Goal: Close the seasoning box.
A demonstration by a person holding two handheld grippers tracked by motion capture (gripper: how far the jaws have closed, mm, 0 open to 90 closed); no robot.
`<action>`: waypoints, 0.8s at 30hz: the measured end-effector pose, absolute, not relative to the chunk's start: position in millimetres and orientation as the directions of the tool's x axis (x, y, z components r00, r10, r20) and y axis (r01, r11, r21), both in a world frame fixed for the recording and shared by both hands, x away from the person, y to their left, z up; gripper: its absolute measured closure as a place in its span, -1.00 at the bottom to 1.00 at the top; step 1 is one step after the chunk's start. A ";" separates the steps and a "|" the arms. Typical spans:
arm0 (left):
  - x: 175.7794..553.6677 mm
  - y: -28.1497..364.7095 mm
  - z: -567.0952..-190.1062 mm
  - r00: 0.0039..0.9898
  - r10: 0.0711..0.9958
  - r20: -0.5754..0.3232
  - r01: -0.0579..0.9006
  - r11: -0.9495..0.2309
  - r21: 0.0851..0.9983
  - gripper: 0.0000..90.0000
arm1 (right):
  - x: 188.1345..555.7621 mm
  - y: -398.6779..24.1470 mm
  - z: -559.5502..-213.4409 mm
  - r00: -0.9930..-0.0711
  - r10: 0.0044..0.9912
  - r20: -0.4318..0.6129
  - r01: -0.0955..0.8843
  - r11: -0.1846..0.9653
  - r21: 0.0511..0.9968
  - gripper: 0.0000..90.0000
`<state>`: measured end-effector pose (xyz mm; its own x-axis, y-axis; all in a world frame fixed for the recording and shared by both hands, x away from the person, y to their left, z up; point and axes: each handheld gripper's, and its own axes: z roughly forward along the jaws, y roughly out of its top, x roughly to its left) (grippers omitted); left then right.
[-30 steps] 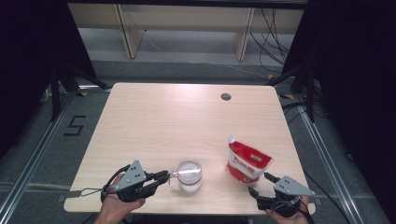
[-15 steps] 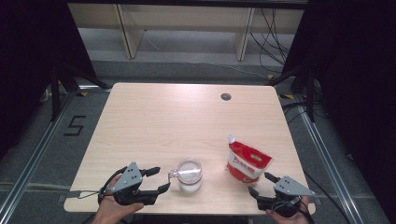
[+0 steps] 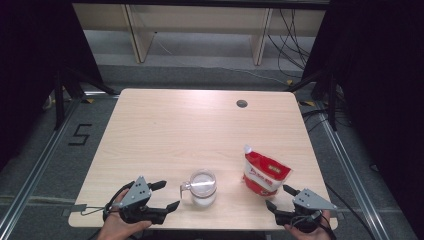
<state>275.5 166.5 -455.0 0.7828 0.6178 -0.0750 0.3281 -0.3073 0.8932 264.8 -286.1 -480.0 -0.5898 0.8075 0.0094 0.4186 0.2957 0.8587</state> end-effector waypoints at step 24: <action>270.5 180.3 -480.9 0.766 0.635 -0.095 0.394 -0.348 0.851 -0.49 | 265.9 -285.8 -480.7 -0.604 0.797 -0.003 0.403 0.309 0.862 -0.52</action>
<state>270.5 180.3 -480.9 0.7664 0.6354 -0.0946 0.3938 -0.3483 0.8506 265.9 -285.8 -480.7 -0.6042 0.7968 -0.0030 0.4030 0.3088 0.8616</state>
